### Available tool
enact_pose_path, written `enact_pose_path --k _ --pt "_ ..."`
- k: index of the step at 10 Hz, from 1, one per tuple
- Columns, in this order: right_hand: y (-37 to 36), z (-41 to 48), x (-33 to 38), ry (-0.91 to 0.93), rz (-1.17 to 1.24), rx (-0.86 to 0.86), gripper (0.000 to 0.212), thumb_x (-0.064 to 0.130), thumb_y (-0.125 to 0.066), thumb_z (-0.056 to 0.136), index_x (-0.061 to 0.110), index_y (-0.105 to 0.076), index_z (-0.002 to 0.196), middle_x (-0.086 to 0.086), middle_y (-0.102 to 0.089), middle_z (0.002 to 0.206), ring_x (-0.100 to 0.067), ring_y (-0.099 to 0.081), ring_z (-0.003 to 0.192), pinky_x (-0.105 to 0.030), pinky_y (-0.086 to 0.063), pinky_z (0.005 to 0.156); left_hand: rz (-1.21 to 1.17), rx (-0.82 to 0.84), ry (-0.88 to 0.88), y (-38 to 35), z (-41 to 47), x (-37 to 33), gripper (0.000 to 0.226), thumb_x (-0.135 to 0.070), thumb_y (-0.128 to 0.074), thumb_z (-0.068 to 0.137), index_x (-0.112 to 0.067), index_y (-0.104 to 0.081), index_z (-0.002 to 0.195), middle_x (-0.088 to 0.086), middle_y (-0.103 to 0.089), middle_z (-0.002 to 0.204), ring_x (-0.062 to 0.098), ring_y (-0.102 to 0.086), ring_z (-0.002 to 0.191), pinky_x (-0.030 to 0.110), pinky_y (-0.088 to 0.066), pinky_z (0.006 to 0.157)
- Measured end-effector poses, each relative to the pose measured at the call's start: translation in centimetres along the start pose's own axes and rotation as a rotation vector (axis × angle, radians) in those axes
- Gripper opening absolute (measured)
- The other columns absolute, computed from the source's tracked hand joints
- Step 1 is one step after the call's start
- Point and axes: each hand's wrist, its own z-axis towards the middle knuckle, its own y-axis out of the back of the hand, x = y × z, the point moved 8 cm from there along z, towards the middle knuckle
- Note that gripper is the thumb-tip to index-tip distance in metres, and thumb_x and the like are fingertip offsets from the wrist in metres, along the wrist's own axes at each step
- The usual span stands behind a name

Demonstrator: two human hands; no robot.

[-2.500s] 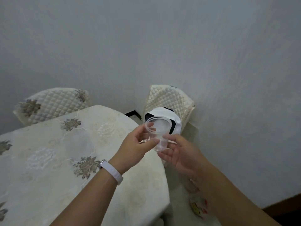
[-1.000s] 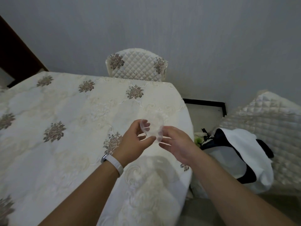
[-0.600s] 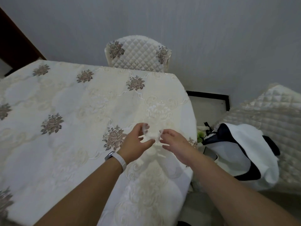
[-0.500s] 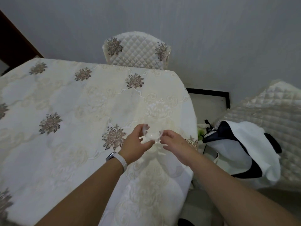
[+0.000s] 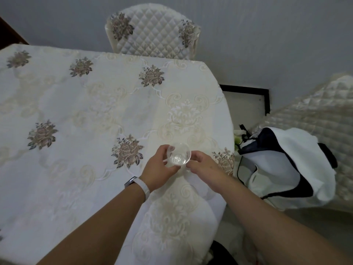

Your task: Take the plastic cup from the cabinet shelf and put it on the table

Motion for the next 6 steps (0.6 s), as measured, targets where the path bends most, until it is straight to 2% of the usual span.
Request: enact_pose_path --k 2,3,4,5,6 --pt "-0.4 -0.1 -1.2 -0.006 -0.085 0.008 0.045 0.029 -0.066 0.08 0.03 -0.057 0.124 0.011 -0.06 0.128 -0.012 -0.058 0.113 -0.041 -0.049 0.097 -0.032 -0.011 0.022 -0.4 -0.2 1.6 0.051 -0.025 -0.076 0.071 -0.033 -0.053 0.116 -0.017 -0.064 0.112 0.006 -0.063 0.103 0.036 -0.051 0.094" --pt "-0.6 -0.3 -1.6 -0.007 -0.08 0.027 0.048 0.027 -0.066 0.082 0.03 -0.054 0.128 0.011 -0.056 0.133 -0.012 -0.056 0.117 -0.04 -0.046 0.1 -0.025 -0.005 0.015 -0.6 -0.3 1.7 0.054 -0.027 -0.074 0.07 -0.033 -0.051 0.118 -0.019 -0.062 0.112 0.01 -0.063 0.104 0.033 -0.051 0.092" --pt "-0.5 -0.5 -1.9 -0.021 -0.135 0.032 0.056 0.029 -0.066 0.078 0.027 -0.052 0.132 0.009 -0.055 0.138 -0.013 -0.056 0.118 -0.041 -0.045 0.103 0.015 0.019 0.014 -0.6 -0.5 1.4 0.061 -0.021 -0.077 0.071 -0.038 -0.045 0.119 -0.022 -0.058 0.112 0.012 -0.06 0.106 0.019 -0.045 0.085" --pt "0.3 -0.7 -1.9 -0.025 -0.167 0.014 0.054 0.028 -0.065 0.083 0.024 -0.051 0.134 0.01 -0.054 0.135 -0.014 -0.054 0.118 -0.036 -0.045 0.1 0.039 0.014 0.008 0.0 -1.1 1.5 0.069 -0.015 -0.079 0.073 -0.04 -0.04 0.124 -0.022 -0.056 0.113 0.009 -0.055 0.108 0.013 -0.039 0.082" --pt "2.0 -1.2 -1.6 -0.017 -0.171 -0.051 0.046 0.028 -0.063 0.086 0.024 -0.053 0.13 0.005 -0.057 0.132 -0.014 -0.058 0.112 -0.036 -0.049 0.095 0.062 -0.042 0.03 1.0 -2.2 1.9 0.072 -0.023 -0.078 0.077 -0.03 -0.037 0.137 -0.003 -0.057 0.13 0.013 -0.051 0.12 0.027 -0.041 0.097"
